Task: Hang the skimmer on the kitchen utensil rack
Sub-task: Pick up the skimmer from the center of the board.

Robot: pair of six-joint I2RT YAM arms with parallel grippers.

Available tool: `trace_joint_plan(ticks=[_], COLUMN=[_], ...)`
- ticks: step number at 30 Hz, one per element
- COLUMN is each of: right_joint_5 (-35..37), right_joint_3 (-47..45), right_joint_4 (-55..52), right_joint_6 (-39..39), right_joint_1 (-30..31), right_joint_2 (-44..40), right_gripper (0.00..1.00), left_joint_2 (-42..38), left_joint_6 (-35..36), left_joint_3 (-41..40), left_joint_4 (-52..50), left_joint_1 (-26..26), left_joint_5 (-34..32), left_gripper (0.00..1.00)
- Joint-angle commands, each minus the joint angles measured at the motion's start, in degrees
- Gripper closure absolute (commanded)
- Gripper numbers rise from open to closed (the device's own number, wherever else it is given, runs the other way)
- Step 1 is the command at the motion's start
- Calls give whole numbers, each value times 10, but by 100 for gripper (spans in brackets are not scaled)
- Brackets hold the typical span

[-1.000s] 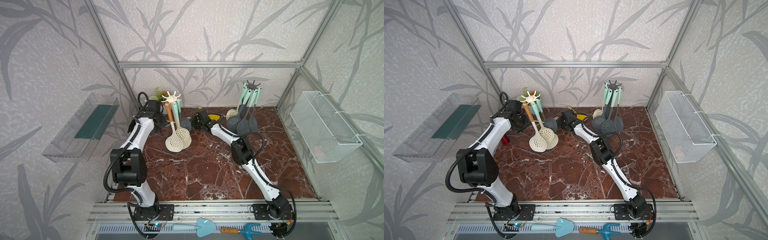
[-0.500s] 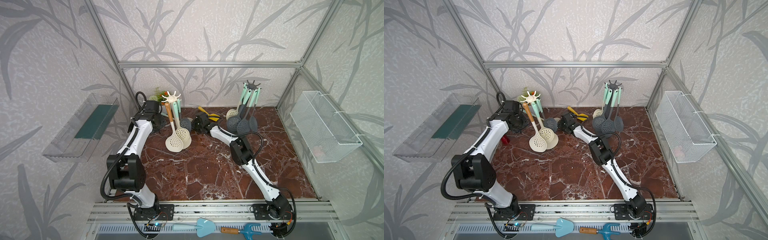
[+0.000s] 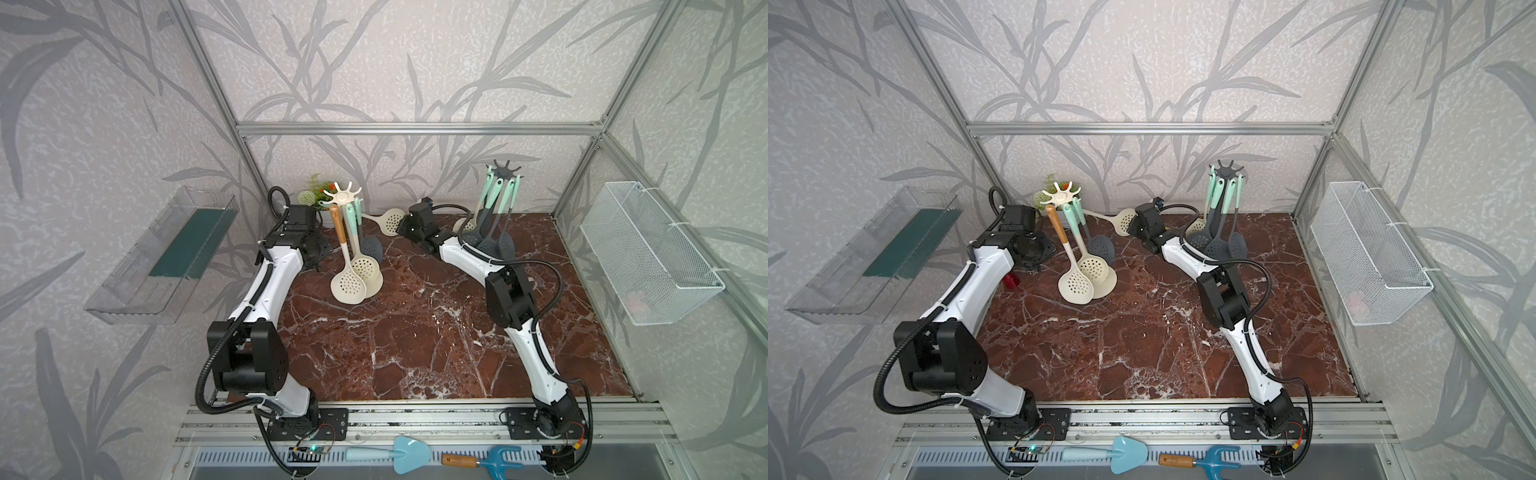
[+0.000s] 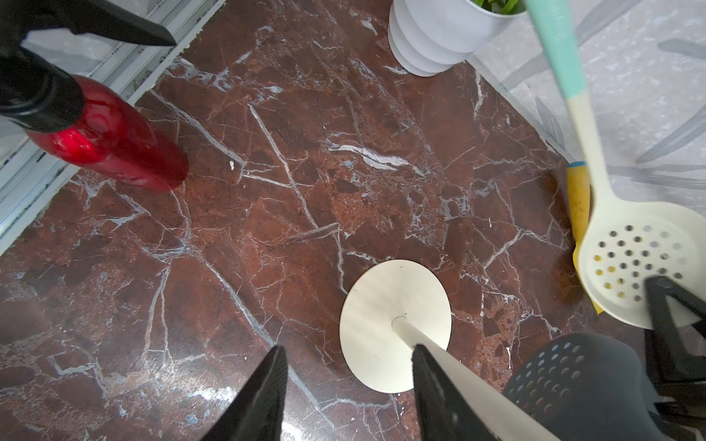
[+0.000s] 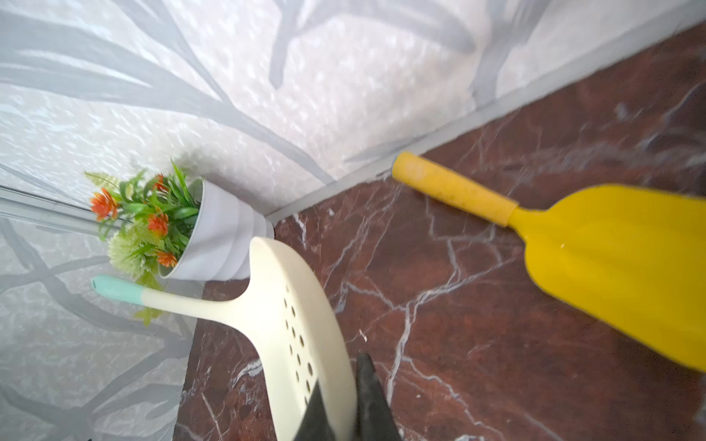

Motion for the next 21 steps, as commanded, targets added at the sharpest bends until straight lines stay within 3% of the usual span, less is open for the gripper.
trace_joint_plan(ticks=[1,21], right_joint_5=[50,173], right_joint_3=[-18,-224], right_joint_4=[31,106], right_joint_6=[-81,-119], right_joint_1=[-4,-12], right_joint_2=[-51,-340], right_gripper=[100,100], left_joint_2=[-24,-177], left_joint_6=[-4,15], left_joint_3=[-14,-87], left_joint_4=[8,12], left_joint_1=[3,2], left_joint_5=[4,63], left_gripper=[48,46])
